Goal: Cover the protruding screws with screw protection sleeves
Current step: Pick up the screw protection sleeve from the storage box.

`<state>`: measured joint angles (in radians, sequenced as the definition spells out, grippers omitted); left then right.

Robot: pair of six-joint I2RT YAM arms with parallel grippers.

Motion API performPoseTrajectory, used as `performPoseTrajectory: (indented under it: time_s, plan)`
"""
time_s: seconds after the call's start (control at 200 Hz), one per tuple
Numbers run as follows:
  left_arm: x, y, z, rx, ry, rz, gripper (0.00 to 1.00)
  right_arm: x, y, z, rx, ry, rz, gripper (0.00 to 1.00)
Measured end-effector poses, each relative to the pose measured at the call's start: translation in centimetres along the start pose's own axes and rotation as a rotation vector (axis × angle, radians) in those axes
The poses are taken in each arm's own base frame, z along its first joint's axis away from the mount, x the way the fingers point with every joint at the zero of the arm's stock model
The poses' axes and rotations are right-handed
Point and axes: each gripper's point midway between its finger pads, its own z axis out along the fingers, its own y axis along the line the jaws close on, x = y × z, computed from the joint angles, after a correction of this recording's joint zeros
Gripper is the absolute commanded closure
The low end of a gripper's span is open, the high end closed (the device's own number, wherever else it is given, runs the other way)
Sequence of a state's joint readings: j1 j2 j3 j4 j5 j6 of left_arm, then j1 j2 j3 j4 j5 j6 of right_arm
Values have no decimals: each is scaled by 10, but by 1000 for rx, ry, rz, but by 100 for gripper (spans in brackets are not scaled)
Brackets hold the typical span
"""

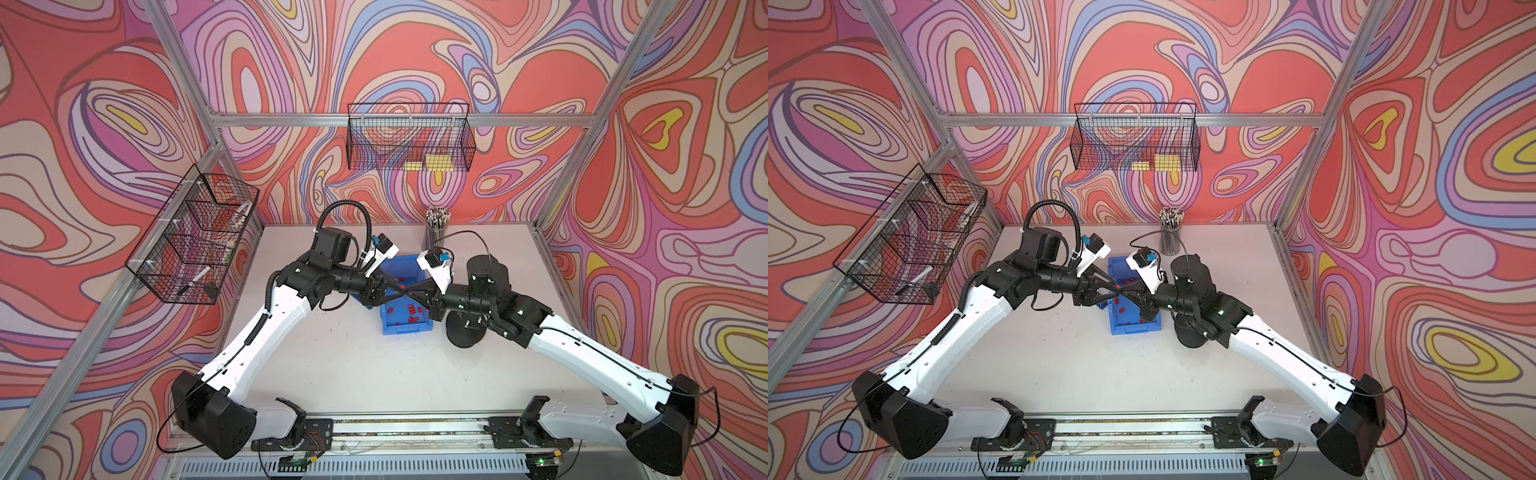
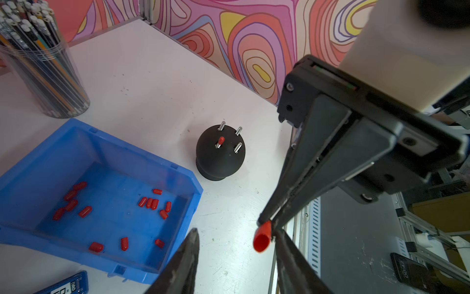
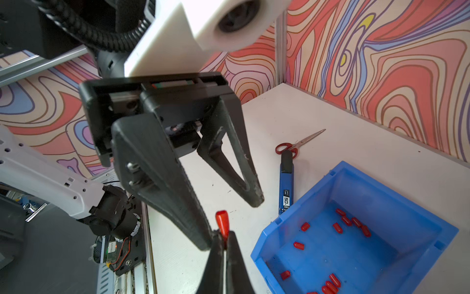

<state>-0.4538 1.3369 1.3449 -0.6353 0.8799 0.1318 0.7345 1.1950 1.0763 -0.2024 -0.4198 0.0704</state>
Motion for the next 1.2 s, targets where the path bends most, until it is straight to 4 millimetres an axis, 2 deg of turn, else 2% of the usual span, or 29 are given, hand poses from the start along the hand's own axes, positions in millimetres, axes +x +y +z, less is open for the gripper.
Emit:
performPoseTrajectory:
  time_s: [0.035,0.12,0.23,0.346,0.456,0.626,0.721,0.786,0.861,1.002,1.202]
  plan:
    - [-1,-2,-1,6,-4,6,60,0,1,0,-5,0,0,100]
    - [-3,-8,-5,18,-15,20,73,0,3,0,-17,1,0,100]
    - [-5,-13,-7,36,-24,29,75,0,5,-1,-26,1,0,100]
    - [-6,-17,-7,59,-27,29,86,1,7,-1,-37,5,1,100]
    - [-6,-20,-7,71,-29,30,82,3,8,-1,-45,12,4,100]
    - [-6,-24,-7,98,-32,30,85,2,10,-3,-50,9,3,100]
    - [-7,-27,-8,112,-34,31,71,0,11,-5,-52,4,0,100]
    - [-7,-27,-8,117,-35,31,69,-1,12,-6,-52,2,-1,100]
    - [-7,-28,-8,122,-35,31,75,-1,12,-6,-52,1,-1,100]
    - [-7,-28,-8,122,-36,31,96,-1,12,-6,-55,1,-1,100]
    - [-8,-28,-8,122,-41,36,98,-3,14,-9,-58,-5,-4,100]
